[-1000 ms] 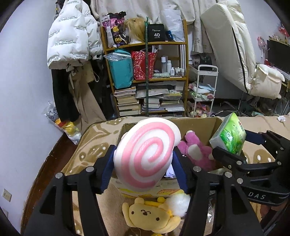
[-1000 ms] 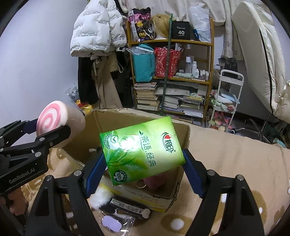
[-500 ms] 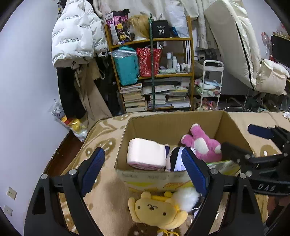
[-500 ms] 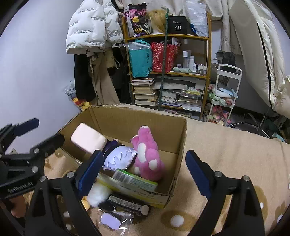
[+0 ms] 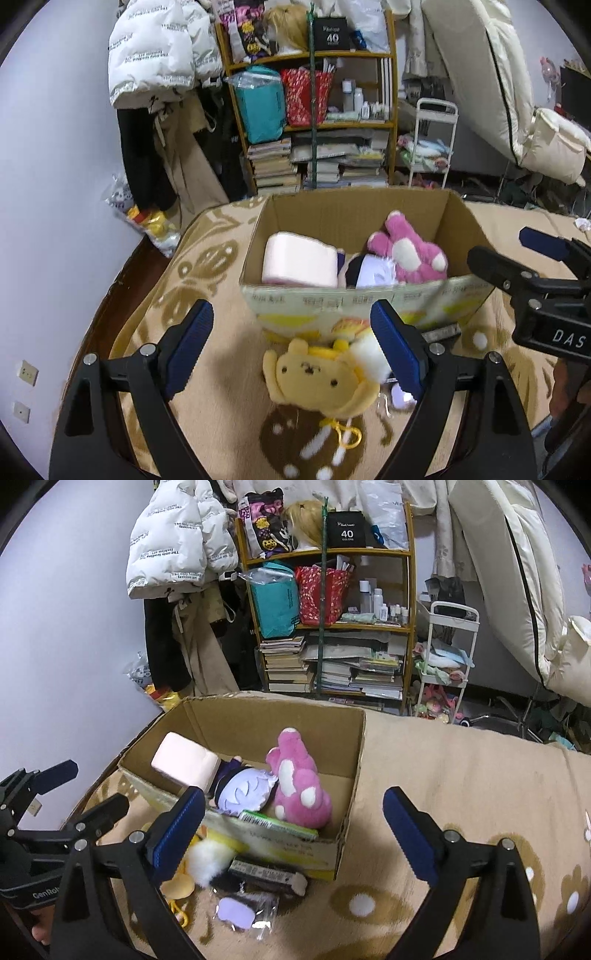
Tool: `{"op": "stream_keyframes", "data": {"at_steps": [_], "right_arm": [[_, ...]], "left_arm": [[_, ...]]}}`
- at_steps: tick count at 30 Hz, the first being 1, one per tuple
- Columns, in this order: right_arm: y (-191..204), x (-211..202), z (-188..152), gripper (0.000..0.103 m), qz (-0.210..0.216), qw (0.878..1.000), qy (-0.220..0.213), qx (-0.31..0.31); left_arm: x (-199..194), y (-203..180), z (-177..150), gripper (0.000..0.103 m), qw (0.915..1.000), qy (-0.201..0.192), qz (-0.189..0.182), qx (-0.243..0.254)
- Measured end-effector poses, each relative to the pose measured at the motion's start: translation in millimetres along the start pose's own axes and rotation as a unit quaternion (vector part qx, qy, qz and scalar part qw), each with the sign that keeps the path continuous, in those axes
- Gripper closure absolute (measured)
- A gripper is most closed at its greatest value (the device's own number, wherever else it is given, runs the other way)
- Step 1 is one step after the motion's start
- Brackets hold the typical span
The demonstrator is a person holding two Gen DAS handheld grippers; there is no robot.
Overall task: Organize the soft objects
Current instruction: 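Withdraw both open tools from the box, then lower the left tool onto the yellow bear plush while the right tool approaches the black box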
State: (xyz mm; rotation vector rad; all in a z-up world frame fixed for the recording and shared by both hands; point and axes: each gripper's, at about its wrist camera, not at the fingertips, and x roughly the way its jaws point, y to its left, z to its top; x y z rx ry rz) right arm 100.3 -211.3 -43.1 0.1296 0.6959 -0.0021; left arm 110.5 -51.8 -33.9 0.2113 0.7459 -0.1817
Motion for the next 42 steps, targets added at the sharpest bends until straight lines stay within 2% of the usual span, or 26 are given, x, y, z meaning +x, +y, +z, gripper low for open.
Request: {"op": "stream_keyframes", "data": {"at_steps": [7, 14, 20, 35, 42], "right_arm": [[1.5, -5.5, -8.7, 0.002, 0.009, 1.000, 0.020, 0.017], [-1.9, 0.9, -17.6, 0.002, 0.025, 0.997, 0.049, 0.048], [-5.6, 21.9, -27.6, 0.002, 0.030, 0.993, 0.091, 0.064], [2.3, 62.2, -46.2, 0.002, 0.021, 0.987, 0.150, 0.056], [8.0, 70.2, -50.6, 0.002, 0.010, 0.988, 0.148, 0.043]], "left_arm": [[-8.2, -3.6, -12.5, 0.017, 0.9997, 0.022, -0.004, 0.008], [8.0, -5.8, -22.8, 0.017, 0.9978, 0.064, -0.017, 0.007], [26.5, -9.3, -32.0, 0.017, 0.9957, 0.090, -0.020, 0.006], [62.0, -20.5, -44.9, 0.017, 0.9899, 0.139, -0.022, 0.016], [71.6, -22.6, -50.6, 0.017, 0.9872, 0.156, -0.029, 0.018]]}}
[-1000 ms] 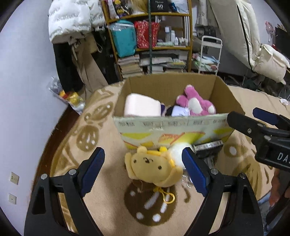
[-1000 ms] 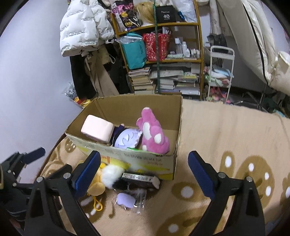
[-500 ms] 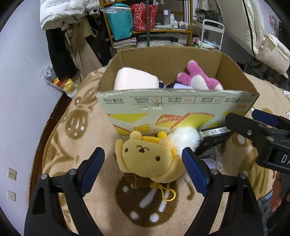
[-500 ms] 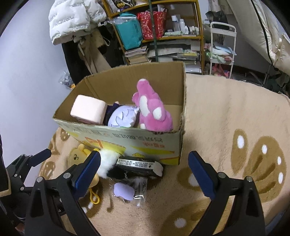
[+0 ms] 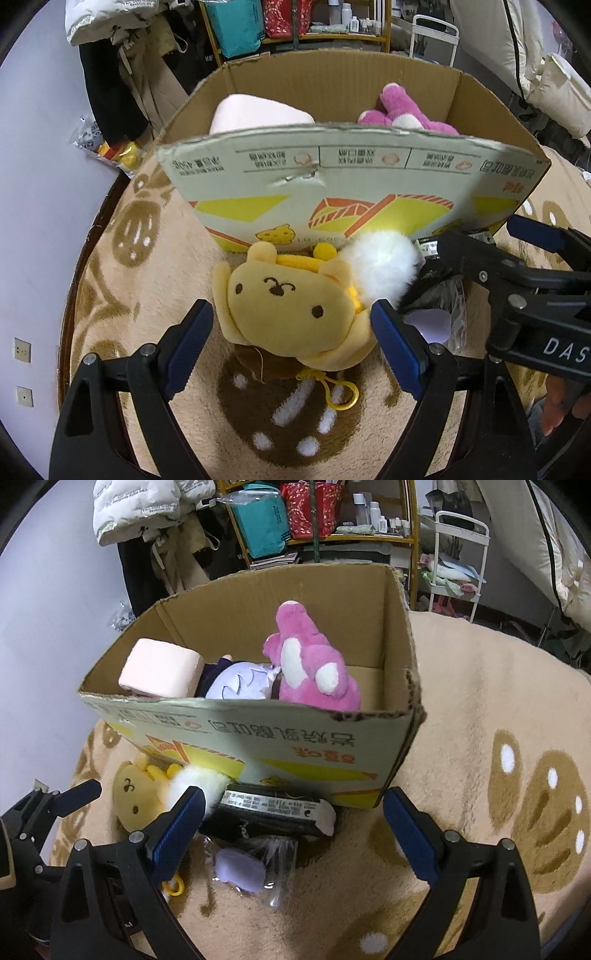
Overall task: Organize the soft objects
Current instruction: 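Lower the left tool onto the yellow bear plush while the right tool approaches the black box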
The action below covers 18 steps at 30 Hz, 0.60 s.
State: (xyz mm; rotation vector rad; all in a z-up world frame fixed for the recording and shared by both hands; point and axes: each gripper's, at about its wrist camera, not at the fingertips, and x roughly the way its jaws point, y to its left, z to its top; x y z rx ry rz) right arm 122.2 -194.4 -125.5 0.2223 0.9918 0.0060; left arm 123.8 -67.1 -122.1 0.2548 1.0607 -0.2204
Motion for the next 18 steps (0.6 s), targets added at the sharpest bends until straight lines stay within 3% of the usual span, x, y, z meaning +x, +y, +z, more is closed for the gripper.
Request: {"op": "stream_keyframes", "data": {"at_steps": [18], "right_arm": [[-5.1, 13.7, 1.5, 0.002, -0.007, 0.999, 0.025, 0.023]], "left_arm": [[15.5, 2.1, -2.5, 0.016, 0.9997, 0.018, -0.012, -0.009]]}}
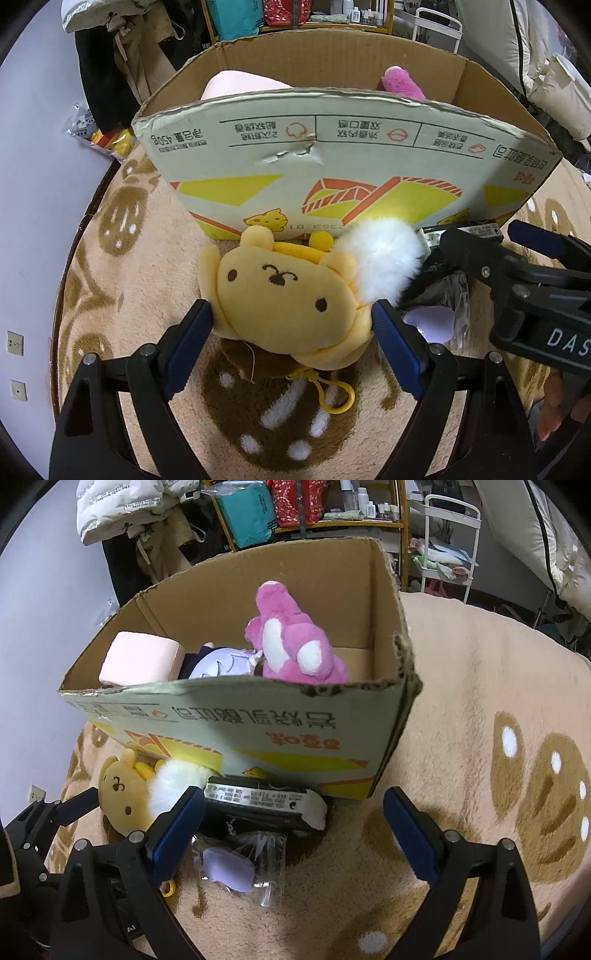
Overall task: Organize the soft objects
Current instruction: 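Lower the left tool onto the yellow bear plush while the right tool approaches the black box, then close the left tool on the yellow bear plush while the right tool reaches the black box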
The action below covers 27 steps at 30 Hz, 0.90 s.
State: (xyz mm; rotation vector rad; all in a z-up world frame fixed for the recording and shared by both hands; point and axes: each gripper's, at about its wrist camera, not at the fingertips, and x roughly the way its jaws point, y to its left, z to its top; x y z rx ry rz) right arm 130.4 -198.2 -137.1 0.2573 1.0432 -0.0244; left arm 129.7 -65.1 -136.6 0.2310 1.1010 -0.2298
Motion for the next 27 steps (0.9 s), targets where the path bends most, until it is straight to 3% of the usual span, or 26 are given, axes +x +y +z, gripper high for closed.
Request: {"op": "stream_keyframes", "data": {"at_steps": [4, 18, 27], "right_arm": [[1.8, 3.9, -0.3, 0.002, 0.000, 1.000, 0.005, -0.003], [5.8, 17.3, 1.3, 0.002, 0.004, 1.000, 0.021, 0.000], [5.5, 26.2, 0.2, 0.002, 0.003, 0.999, 0.034, 0.002]], "left_arm": [[5.6, 1.4, 0.1, 0.010, 0.9999, 0.006, -0.010, -0.003], [33.1, 0.1, -1.4, 0.009, 0.9992, 0.027, 0.031, 0.002], [37.3, -4.0, 0.2, 0.008, 0.9993, 0.028, 0.025, -0.008]]}}
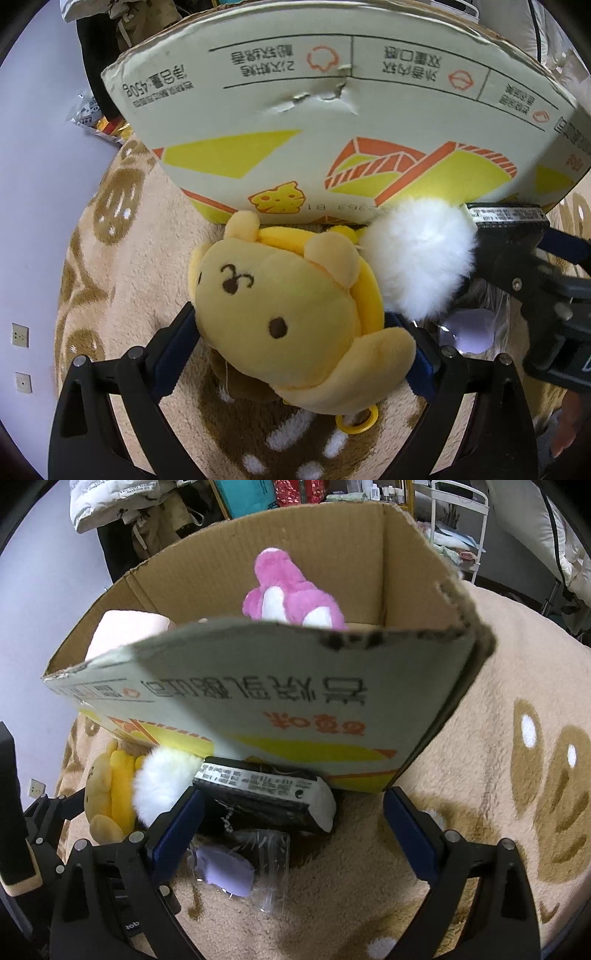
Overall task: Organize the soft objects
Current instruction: 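Close the left tool on the yellow bear plush while the right tool reaches the black box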
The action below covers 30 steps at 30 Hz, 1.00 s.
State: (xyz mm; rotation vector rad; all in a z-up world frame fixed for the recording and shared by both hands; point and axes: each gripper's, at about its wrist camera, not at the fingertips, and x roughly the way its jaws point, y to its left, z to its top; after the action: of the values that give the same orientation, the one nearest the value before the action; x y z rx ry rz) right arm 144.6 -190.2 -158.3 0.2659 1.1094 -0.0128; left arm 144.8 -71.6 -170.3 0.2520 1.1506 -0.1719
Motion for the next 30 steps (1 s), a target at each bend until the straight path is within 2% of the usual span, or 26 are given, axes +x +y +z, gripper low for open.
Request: {"op": "stream_keyframes", "data": {"at_steps": [17, 22, 27, 30], "right_arm": [[-6.0, 3.4, 1.7, 0.002, 0.006, 1.000, 0.006, 0.014], [-13.7, 2.0, 4.1, 0.002, 0.018, 0.999, 0.007, 0.027], [-23.6, -1.6, 7.4, 0.002, 0.055, 0.996, -0.002, 0.065], [-29.5, -2.8, 8.5, 0.002, 0.050, 0.996, -0.002, 0.076]], "left_arm": [[-4.4, 26.2, 1.7, 0.021, 0.9996, -0.002, -0.014, -0.023], [-4.6, 29.7, 0.5, 0.023, 0.9996, -0.003, -0.014, -0.025], [-8.5, 28.1, -2.2, 0.029, 0.9993, -0.003, -0.013, -0.034], [-11.6, 29.3, -2.0, 0.032, 0.9990, -0.003, -0.016, -0.041]]}}
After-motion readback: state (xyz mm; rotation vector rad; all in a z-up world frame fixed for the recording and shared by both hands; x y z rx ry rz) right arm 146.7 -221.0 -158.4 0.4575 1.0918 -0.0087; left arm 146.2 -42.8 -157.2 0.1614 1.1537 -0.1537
